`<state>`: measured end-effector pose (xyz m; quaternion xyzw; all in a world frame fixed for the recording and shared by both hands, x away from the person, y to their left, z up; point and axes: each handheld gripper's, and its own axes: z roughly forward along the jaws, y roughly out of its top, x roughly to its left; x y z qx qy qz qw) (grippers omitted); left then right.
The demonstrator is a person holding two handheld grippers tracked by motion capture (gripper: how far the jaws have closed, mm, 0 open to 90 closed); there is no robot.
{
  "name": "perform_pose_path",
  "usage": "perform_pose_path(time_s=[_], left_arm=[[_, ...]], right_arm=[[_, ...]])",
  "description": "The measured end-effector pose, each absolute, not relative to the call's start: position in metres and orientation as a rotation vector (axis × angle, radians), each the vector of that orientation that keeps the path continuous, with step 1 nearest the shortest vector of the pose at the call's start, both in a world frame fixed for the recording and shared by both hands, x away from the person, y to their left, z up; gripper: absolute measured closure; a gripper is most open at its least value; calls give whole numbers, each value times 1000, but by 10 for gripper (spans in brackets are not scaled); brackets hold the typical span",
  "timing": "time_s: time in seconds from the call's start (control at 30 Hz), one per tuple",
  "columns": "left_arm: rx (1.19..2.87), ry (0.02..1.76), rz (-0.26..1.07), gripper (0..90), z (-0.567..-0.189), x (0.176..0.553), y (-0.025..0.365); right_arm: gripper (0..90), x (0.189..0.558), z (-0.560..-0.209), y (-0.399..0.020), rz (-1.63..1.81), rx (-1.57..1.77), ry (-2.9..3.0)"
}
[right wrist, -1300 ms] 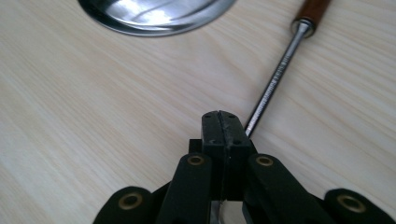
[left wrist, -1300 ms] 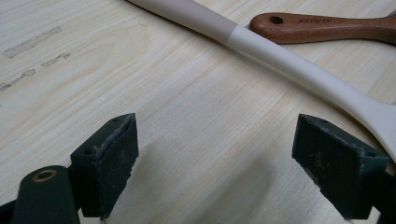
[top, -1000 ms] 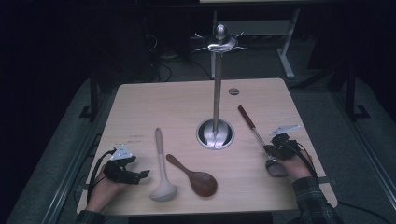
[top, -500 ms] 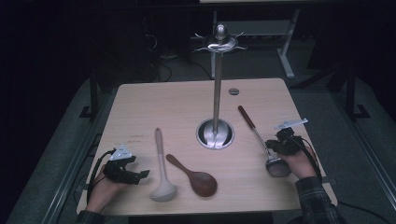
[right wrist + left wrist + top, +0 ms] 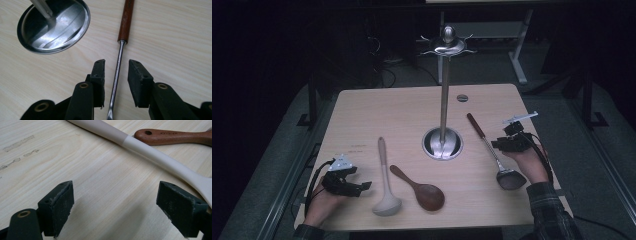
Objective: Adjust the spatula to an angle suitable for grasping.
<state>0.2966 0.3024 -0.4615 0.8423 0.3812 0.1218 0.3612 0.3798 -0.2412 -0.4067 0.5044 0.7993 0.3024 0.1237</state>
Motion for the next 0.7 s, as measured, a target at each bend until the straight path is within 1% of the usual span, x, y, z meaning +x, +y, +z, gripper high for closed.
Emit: perform_pose_path(time_s=[0.37, 0.7], left_arm=[[2168, 974, 315, 141, -460, 298, 300], [2164, 977, 319, 141, -460, 297, 301]], right_arm=[[536, 407, -401, -221, 840, 1502, 2388], [496, 429, -395, -208, 825, 1489, 2432]])
